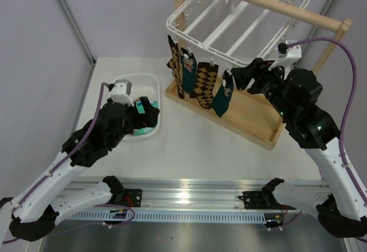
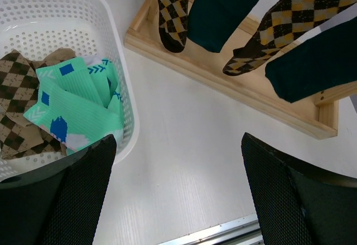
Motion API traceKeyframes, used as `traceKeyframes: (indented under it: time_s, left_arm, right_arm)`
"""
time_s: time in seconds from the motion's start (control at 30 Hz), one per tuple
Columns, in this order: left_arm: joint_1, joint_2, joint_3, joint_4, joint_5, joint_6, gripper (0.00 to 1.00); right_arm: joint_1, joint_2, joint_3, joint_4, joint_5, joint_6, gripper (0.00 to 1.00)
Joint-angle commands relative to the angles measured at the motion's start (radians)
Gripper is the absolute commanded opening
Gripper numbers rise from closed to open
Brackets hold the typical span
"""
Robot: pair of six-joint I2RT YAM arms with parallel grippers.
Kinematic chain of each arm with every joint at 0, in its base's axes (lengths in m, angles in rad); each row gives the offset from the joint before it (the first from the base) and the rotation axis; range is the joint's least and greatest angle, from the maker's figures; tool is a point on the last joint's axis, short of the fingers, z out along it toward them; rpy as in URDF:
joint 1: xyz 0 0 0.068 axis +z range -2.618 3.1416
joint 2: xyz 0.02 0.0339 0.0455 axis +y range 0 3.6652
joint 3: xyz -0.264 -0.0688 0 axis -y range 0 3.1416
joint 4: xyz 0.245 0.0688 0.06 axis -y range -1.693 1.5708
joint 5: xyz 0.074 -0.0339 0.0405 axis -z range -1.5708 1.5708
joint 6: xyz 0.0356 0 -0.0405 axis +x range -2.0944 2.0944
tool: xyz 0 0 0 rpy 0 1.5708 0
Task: Clip the socks to the hanger
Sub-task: Reset both arms
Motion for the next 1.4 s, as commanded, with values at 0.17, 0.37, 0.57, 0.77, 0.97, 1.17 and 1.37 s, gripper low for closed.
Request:
traceKeyframes:
  time_s: [0.17,0.37,0.57,0.77,0.97,1.17,1.37]
  left_arm:
    - [0.011,0.006,0.0,0.041,0.028,-0.021,0.95]
    - [0.011,0.001,-0.005,0.037,0.022,-0.018,0.95]
    - [0.011,-0.005,-0.014,0.032,0.019,-0.023,0.95]
    - [0.011,-0.036,-0.017,0.0,-0.01,-0.024,0.96]
    - [0.011,-0.103,-0.036,-0.072,-0.094,-0.02,0.99]
    - [0.011,-0.263,-0.066,-0.178,-0.19,-0.027,0.99]
    - [0.011,-0.479,-0.122,-0.265,-0.276,-0.041,0.99]
  right_arm:
    - [0.094,0.032,0.007,0.073,0.012,0.004,0.64]
    - [0.158,0.063,0.011,0.1,0.01,0.004,0.63]
    - [0.235,0.094,0.024,0.093,0.03,-0.01,0.62]
    - [0.263,0.057,0.021,0.008,0.111,-0.045,0.69]
    - [0.263,-0.101,-0.059,-0.078,0.246,-0.103,0.86]
    - [0.263,-0.348,-0.185,-0.154,0.401,-0.195,0.99]
    - [0.263,-0.565,-0.314,-0.176,0.504,-0.266,0.99]
